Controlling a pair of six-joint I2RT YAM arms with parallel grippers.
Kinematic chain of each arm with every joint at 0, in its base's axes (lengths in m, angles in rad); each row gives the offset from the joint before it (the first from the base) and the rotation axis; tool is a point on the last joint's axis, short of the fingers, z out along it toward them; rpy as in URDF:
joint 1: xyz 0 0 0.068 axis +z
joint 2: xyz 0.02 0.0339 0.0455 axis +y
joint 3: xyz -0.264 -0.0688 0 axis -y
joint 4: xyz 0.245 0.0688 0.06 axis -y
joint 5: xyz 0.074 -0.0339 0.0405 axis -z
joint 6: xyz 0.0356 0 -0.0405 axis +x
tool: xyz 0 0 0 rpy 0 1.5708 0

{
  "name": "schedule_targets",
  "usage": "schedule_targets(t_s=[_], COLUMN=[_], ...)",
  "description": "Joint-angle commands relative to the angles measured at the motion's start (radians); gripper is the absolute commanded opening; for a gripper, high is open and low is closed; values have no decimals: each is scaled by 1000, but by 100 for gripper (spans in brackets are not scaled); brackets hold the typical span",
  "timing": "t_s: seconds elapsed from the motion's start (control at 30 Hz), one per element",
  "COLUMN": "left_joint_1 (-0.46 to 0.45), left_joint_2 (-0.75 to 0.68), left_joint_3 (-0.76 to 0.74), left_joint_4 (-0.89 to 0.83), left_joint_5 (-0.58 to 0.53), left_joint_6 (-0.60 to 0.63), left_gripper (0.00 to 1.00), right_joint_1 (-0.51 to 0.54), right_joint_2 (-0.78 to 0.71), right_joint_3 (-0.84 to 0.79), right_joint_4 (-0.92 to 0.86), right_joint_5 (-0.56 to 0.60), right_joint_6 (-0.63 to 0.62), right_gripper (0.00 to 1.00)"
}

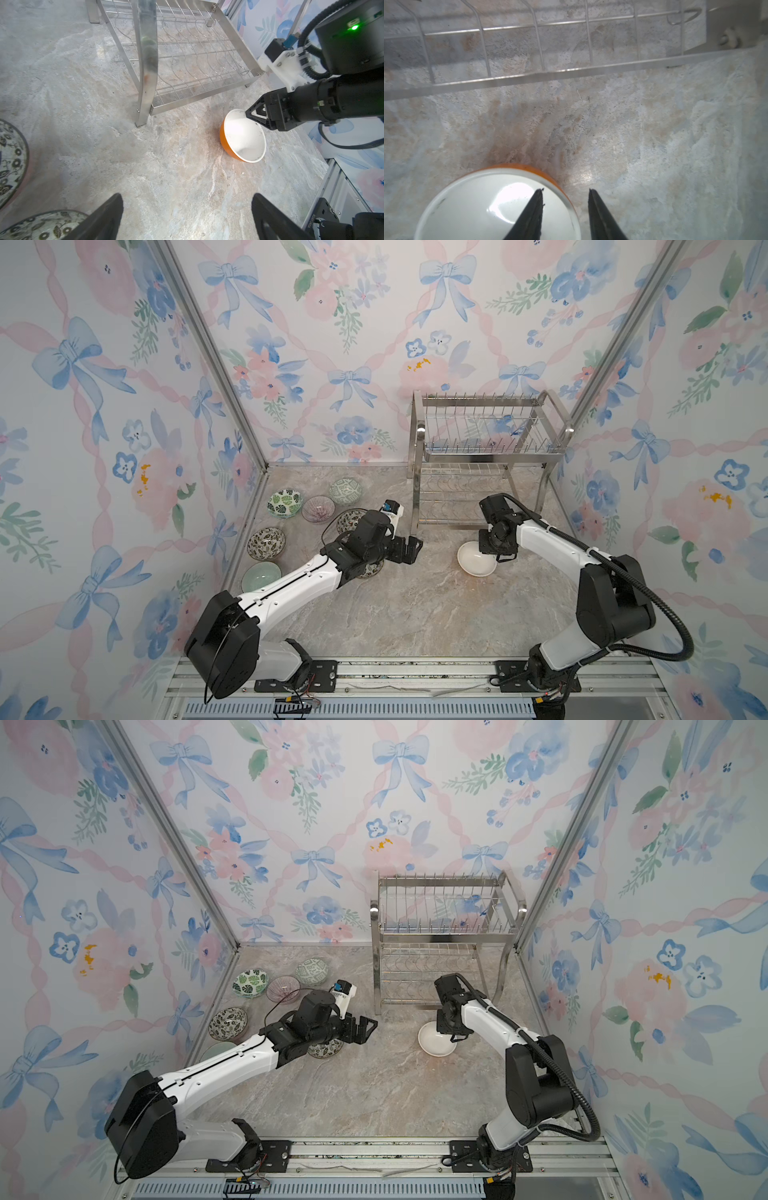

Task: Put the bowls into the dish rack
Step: 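Lower the right gripper and pinch the orange-and-white bowl's rim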

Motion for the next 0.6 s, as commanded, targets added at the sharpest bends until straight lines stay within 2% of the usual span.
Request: schedule_targets(t_s=[0.0,0.2,0.33,0.57], left_joint_1=[14,19,18,18], left_joint_2=[-36,-75,-76,-100], left_joint_3=[1,-27,-54,-60], left_joint_4=[-20,-12,-4,-7], left_joint_5=[-47,-99,-195,-142], left_joint_6=[41,69,46,61], left_gripper=[98,98,98,98], right_joint_1=[40,157,218,333], right_joint_2=[-81,-112,-105,-56], right_joint_3=[50,97,111,87], right_joint_4=[-101,-169,-182,-114], right_joint_5=[51,135,124,55], right_joint_6=[-19,-1,37,118], right_gripper=[43,47,47,47])
